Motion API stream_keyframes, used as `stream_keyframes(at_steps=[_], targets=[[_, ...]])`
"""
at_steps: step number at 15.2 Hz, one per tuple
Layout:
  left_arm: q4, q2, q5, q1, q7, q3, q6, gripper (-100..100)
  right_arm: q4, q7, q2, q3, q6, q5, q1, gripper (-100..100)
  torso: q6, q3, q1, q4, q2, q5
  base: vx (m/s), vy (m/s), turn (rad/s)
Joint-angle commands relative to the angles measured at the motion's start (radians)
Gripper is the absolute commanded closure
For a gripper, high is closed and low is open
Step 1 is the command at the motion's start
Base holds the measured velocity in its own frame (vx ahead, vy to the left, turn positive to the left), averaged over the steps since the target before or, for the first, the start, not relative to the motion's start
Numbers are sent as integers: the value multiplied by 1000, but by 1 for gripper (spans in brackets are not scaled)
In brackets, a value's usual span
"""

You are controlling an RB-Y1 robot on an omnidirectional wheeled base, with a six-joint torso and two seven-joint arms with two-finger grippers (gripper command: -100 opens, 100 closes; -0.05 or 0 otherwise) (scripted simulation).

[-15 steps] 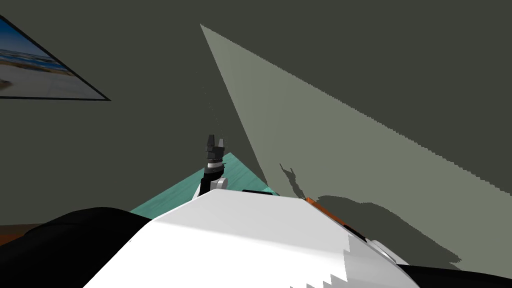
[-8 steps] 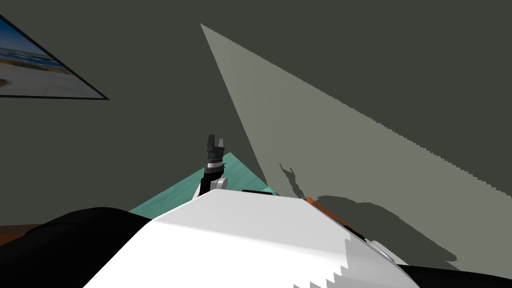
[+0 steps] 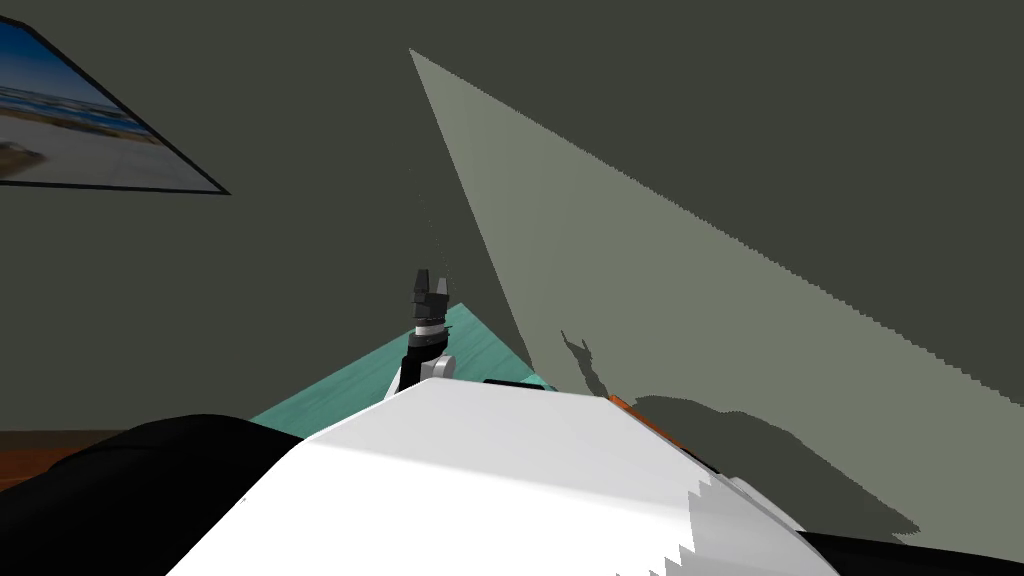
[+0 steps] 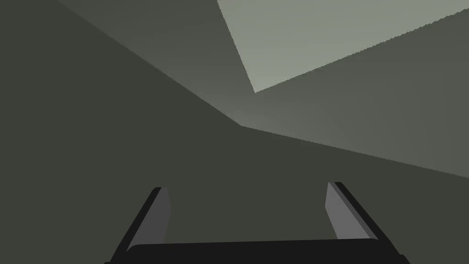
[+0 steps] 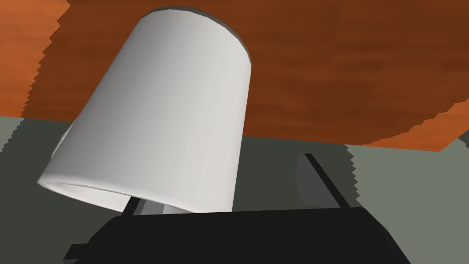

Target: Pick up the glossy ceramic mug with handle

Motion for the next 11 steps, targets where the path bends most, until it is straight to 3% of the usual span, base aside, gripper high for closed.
stream_keyframes(at_steps=[1, 4, 7, 10, 11], targets=[[0, 0, 0, 0, 0, 0, 0, 0, 0, 0, 0, 0, 0, 0, 0, 100, 0, 0, 0, 0, 0, 0, 0, 0, 0], [0, 0, 0, 0, 0, 0, 0, 0, 0, 0, 0, 1, 0, -1, 2, 100, -1, 0, -1, 1, -1, -1, -2, -2, -4], [0, 0, 0, 0, 0, 0, 0, 0, -66, 6, -44, 11, 15, -37, 36, 100, -1, -1, 0, 1, -2, -1, 23, 40, -66], [0, 0, 0, 0, 0, 0, 0, 0, -100, 8, -65, 17, 23, -56, 55, 100, -2, -1, 1, 0, -3, -1, 27, 50, -46], [0, 0, 0, 0, 0, 0, 0, 0, -79, 7, -55, 15, 18, -49, 45, 100, -2, -1, 1, 0, -3, -1, 12, 26, -16]])
